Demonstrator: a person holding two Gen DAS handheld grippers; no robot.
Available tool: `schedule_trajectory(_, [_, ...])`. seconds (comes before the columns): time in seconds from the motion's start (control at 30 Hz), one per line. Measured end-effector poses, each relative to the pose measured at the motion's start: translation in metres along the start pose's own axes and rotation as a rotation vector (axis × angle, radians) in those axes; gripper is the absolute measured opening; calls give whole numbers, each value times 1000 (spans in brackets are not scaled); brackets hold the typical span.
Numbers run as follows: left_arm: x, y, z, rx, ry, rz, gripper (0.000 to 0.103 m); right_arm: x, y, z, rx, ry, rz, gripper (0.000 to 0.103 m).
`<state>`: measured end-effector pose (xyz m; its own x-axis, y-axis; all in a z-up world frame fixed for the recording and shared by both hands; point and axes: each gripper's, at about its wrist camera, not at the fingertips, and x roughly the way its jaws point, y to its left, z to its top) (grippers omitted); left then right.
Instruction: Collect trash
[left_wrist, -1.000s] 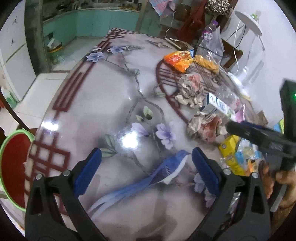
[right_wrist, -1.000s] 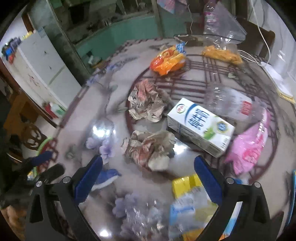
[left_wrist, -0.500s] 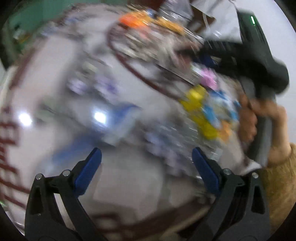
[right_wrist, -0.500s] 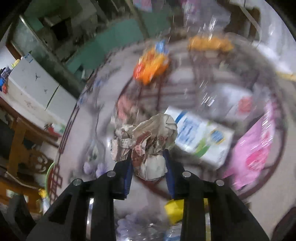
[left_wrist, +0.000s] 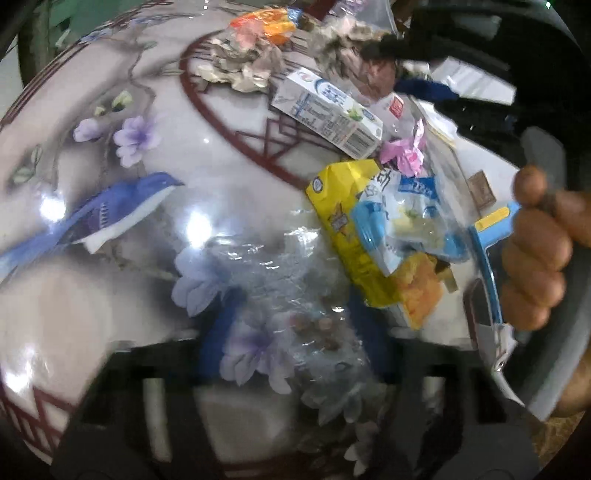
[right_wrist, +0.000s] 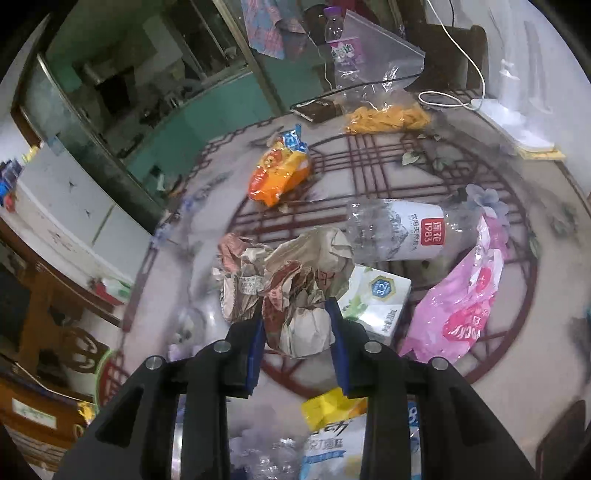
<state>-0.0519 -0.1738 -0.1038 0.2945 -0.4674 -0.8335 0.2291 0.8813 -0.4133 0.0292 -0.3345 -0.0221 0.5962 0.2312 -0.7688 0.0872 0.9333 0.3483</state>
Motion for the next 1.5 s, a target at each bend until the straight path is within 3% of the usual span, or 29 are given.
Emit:
schedule_trajectory(0.13, [-3, 7, 4, -1, -18, 11, 33, -13, -1, 3, -25, -52, -46, 31])
schedule_trajectory(0.2, [-9, 12, 4, 8, -43, 14, 8, -16, -5, 5, -3, -57, -26, 31])
schedule_trajectory(0.63, [-85, 63, 47, 34, -215, 78, 8, -23, 5, 5, -10, -74, 10, 31])
schedule_trajectory(0.87, [-154, 106, 87, 90, -370, 223, 8, -28, 31, 3, -61, -98, 5, 31])
schedule_trajectory(1.03, [-173, 141, 90, 61, -472, 324, 8, -23, 59, -2, -120, -106, -7, 31])
schedule_trajectory(1.1, [-174, 156, 87, 30, -475, 361, 8, -22, 72, -5, -157, -114, -17, 31])
schedule_trajectory(1.17, [-178, 172, 88, -27, -476, 334, 8, -21, 81, -8, -187, -123, -23, 31])
schedule_trajectory(1.5, [-202, 195, 80, -24, -526, 413, 9, -15, 120, -25, -299, -135, -38, 31])
